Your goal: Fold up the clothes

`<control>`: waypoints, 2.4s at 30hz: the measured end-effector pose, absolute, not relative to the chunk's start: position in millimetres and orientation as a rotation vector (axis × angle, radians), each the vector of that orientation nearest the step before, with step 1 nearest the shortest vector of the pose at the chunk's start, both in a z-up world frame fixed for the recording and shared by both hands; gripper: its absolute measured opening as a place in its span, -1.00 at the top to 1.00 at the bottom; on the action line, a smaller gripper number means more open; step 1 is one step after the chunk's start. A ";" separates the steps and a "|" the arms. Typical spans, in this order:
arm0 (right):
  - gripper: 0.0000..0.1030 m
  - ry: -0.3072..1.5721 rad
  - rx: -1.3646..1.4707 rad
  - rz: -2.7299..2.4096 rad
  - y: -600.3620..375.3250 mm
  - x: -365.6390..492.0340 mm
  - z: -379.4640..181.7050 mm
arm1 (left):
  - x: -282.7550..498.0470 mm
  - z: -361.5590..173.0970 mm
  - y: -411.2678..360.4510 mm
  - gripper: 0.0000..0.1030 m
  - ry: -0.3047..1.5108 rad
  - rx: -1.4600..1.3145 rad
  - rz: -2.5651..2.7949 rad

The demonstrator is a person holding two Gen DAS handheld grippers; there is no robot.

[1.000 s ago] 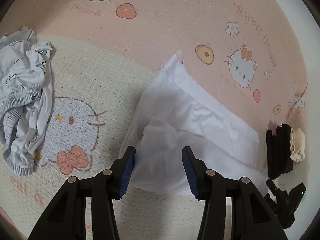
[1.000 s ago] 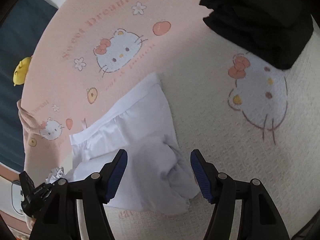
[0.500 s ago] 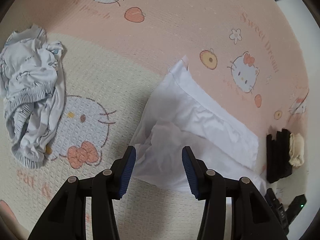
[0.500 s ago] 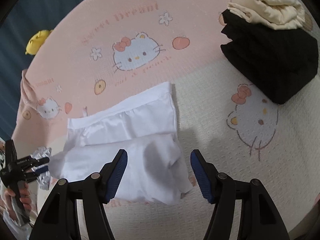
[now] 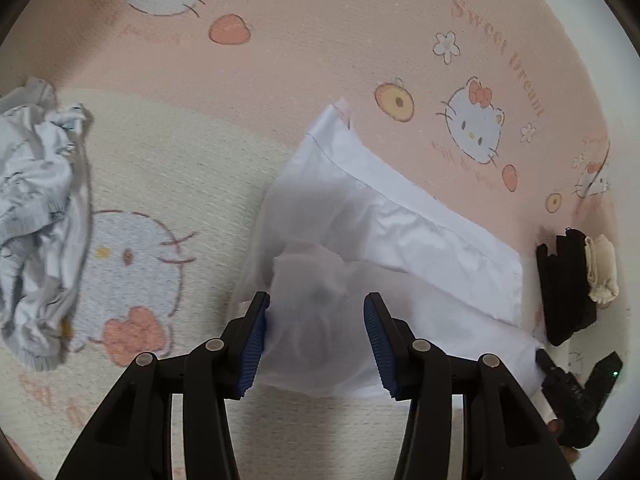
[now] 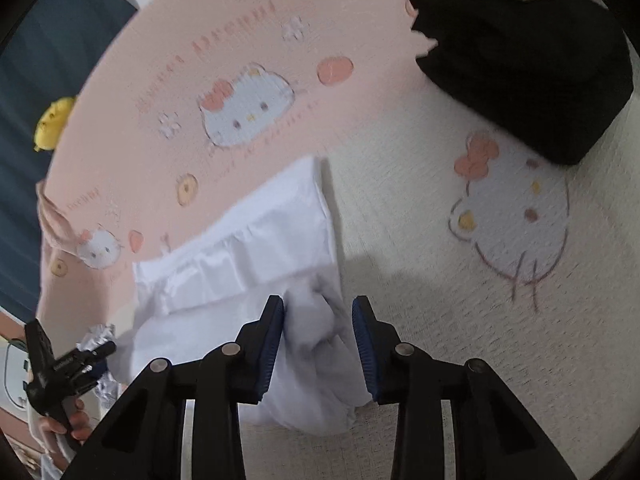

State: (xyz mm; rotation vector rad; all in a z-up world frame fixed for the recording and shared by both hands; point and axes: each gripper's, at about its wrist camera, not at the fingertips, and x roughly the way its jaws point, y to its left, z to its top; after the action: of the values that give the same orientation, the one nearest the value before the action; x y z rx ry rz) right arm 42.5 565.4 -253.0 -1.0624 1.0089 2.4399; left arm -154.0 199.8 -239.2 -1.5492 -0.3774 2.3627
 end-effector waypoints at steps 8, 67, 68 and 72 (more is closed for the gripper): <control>0.52 1.020 -1.100 2.464 561.9 36.0 -259.2 | -168.0 -252.2 204.5 0.15 -0.366 -1.584 2.341; -0.32 -0.567 -1.325 2.408 393.4 42.6 -241.1 | -42.3 -280.4 274.1 -0.20 1.533 -0.778 2.147; -0.32 -0.623 -1.333 2.392 391.2 40.4 -243.4 | -42.0 -282.9 275.1 -0.20 1.565 -0.756 2.129; -0.32 -0.920 -1.383 2.299 380.5 31.9 -258.1 | -44.9 -289.9 276.0 -0.20 1.656 -0.677 2.076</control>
State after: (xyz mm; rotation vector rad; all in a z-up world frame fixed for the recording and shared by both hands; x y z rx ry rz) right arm 31.9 380.5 -258.1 -1.3826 -0.9204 2.2994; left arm -44.9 276.0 -289.9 -0.6771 1.6556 2.0764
